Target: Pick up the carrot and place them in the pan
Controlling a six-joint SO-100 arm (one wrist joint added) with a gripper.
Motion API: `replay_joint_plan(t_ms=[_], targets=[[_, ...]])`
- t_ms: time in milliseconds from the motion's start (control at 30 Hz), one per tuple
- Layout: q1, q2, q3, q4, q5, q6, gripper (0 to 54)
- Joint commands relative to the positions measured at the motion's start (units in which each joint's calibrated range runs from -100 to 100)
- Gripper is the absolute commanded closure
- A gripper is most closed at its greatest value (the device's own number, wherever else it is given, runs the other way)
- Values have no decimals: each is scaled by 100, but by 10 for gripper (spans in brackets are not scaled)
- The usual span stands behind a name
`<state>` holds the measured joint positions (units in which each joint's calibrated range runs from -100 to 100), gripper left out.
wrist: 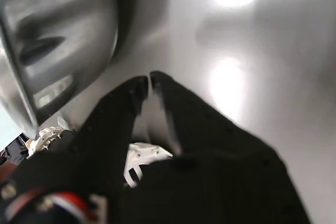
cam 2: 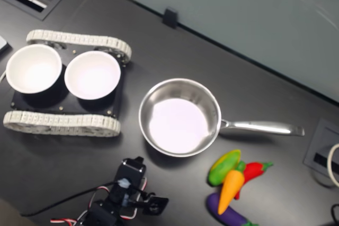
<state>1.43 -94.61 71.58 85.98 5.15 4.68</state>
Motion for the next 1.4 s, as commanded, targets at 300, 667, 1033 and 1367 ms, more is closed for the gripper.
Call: replay_joint_plan(t_ms=[300, 667, 1033, 1367], targets=[[235, 946, -1375, 336, -112, 69, 534], [453, 1148, -2383, 729, -5, 53, 534], [751, 1334, -3719, 1334, 195, 27, 534], [1096, 2144, -4819, 1360, 59, 27, 534]])
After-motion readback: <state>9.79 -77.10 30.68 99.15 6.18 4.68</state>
